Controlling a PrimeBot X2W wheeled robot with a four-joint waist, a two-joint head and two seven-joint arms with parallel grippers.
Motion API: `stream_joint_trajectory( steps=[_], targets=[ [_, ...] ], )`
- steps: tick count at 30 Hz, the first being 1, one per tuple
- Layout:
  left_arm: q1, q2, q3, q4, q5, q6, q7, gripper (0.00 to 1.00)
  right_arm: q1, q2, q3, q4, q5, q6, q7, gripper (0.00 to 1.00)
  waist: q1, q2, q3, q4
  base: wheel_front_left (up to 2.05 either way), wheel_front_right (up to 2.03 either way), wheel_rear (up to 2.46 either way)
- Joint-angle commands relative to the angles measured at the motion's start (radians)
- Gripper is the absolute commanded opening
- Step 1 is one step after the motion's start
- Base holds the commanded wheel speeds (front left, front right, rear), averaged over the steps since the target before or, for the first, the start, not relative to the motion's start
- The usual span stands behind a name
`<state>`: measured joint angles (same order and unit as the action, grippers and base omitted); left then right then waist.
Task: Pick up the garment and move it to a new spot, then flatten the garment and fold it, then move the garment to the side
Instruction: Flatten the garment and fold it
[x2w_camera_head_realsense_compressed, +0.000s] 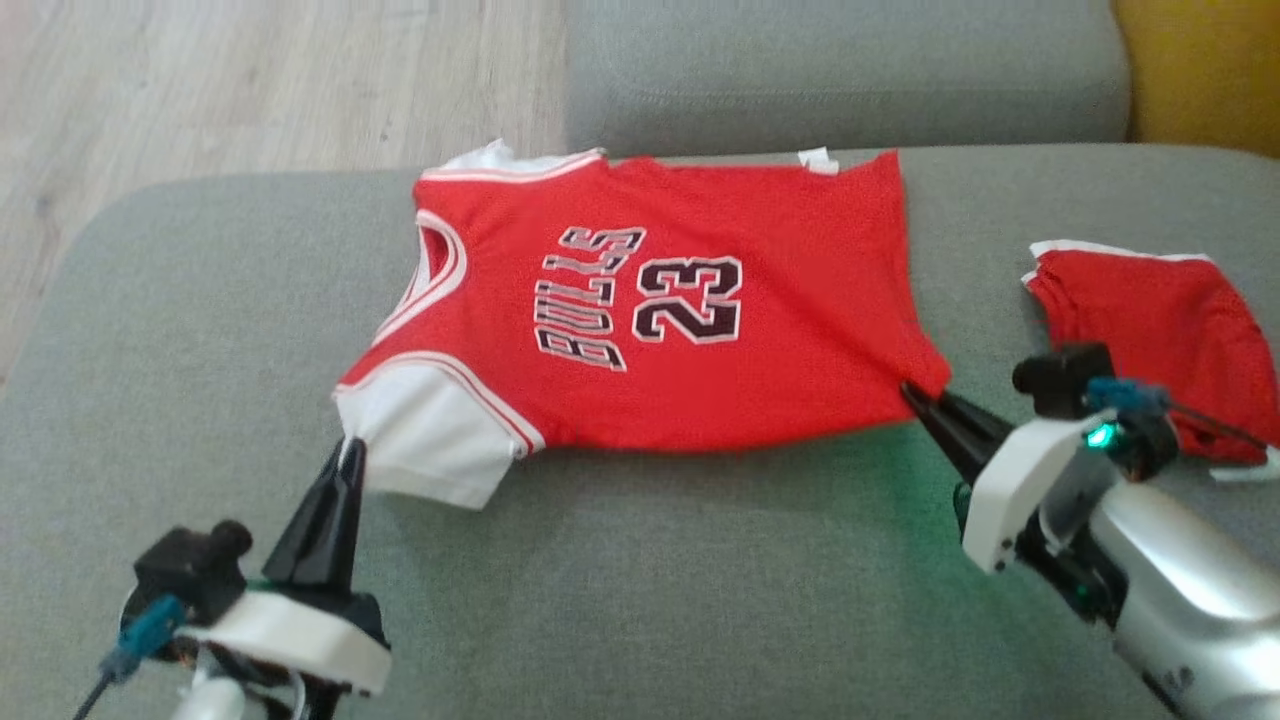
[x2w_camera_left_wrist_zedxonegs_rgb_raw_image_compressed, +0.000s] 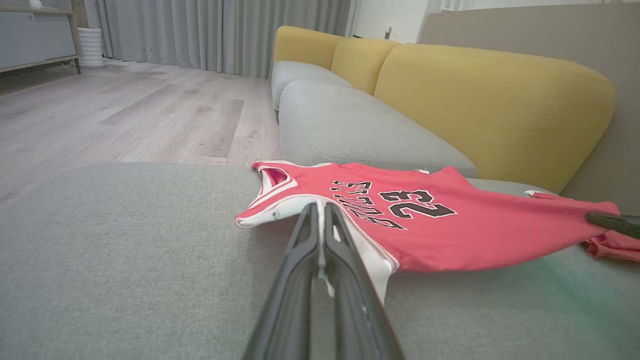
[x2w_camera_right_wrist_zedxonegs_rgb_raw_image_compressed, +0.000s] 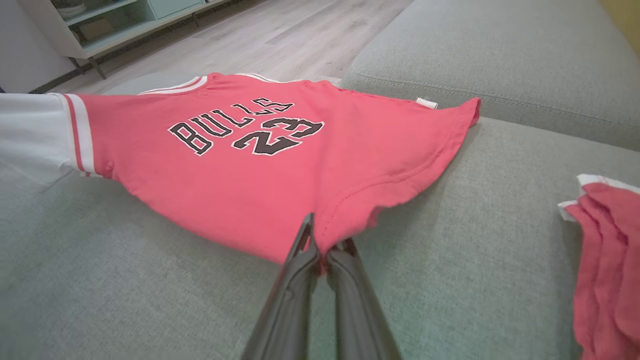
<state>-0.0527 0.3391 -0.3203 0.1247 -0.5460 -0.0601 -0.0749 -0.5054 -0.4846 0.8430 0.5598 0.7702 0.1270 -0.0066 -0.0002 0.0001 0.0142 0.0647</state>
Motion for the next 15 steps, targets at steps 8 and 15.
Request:
stream_joint_trajectory(
  steps=[8,15],
  targets=[
    [0.079,0.054,0.048,-0.185,-0.021,0.056,0.051,0.0,0.092,-0.046,-0.065,-0.107,0.015,0.004,0.047,0.0,0.0002,-0.0001,-0.024,-0.007,0.0,0.0,0.0],
    [0.01,0.056,0.068,-0.171,-0.036,0.07,0.078,0.0,0.085,-0.027,-0.157,-0.133,-0.017,0.004,0.088,0.0,0.0002,-0.0001,0.015,-0.009,0.0,0.0,0.0]
  ],
)
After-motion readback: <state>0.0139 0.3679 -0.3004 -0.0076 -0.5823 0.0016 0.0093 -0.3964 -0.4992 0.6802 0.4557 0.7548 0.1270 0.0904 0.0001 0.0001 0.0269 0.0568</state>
